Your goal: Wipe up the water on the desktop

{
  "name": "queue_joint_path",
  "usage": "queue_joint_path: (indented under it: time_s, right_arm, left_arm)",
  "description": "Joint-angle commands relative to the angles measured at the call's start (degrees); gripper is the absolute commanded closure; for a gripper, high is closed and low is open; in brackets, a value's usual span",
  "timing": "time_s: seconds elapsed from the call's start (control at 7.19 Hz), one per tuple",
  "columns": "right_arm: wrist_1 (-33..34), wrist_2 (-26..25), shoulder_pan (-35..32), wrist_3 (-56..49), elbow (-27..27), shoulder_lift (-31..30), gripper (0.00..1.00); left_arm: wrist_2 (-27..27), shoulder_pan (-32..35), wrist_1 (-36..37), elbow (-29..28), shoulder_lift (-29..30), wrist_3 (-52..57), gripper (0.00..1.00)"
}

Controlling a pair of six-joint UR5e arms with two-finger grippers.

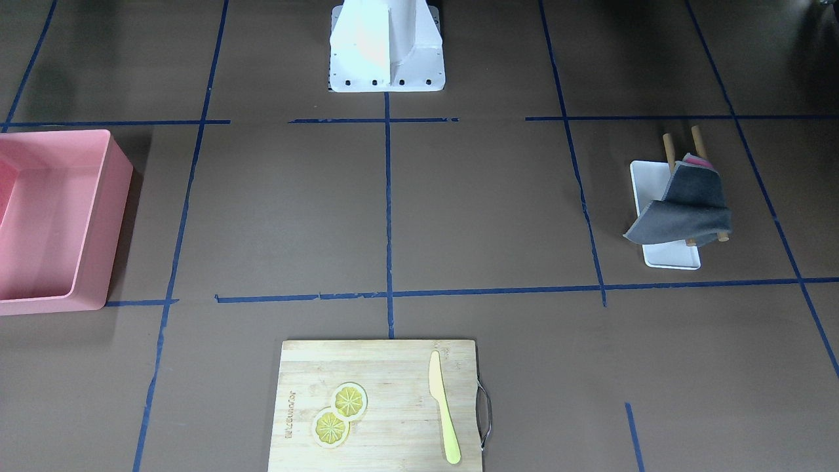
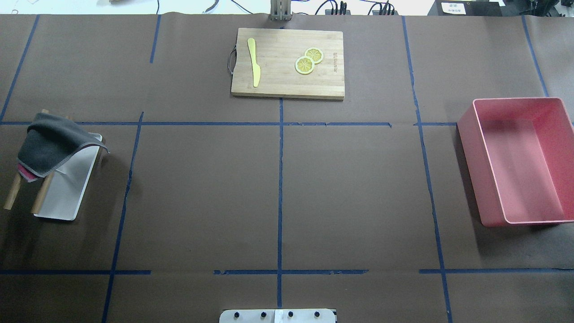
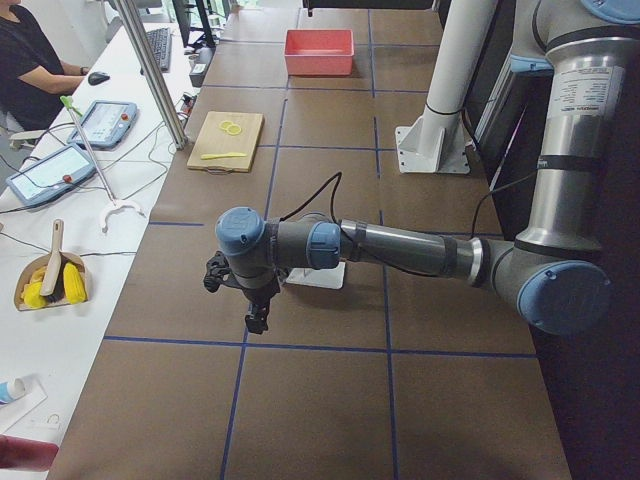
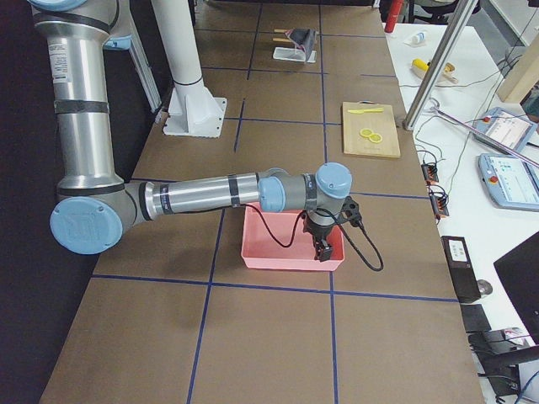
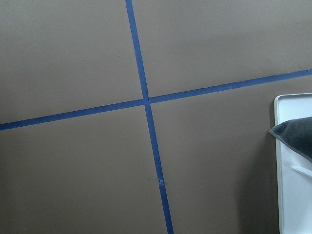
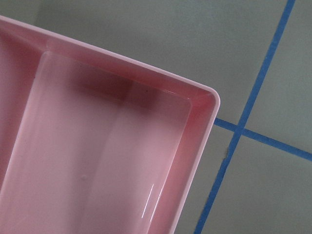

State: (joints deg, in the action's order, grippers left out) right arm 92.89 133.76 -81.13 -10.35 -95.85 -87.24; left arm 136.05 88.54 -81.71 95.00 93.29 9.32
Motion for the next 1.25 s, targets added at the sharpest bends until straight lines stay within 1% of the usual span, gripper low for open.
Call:
queue_joint_path:
  time_s: [0.0,0.42,0.83,1.11]
  right_arm:
    - [0.10,1.40,0.01,-0.10,-0.04,0.14,0.00]
    - [0.01,1.41,0.01,-0.37,0.40,0.67,0.00]
    - [0.01,2.11,0.01,-2.83,0.31,0.41,0.00]
    - [-0.34,2.29,0.10,-3.35,1.28,0.58,0.00]
  left_arm:
    - [-0.08,-0.47,-2.38,0.53,-2.56,3.31,0.00]
    - [-0.08,-0.48,-2.93,0.80,-2.68,3.08,0.00]
    - [0.62,-0.39,-3.28,1.06,-3.37,3.43,0.00]
    - [0.62,-0.48,-3.28,1.15,-3.21,3.34,0.00]
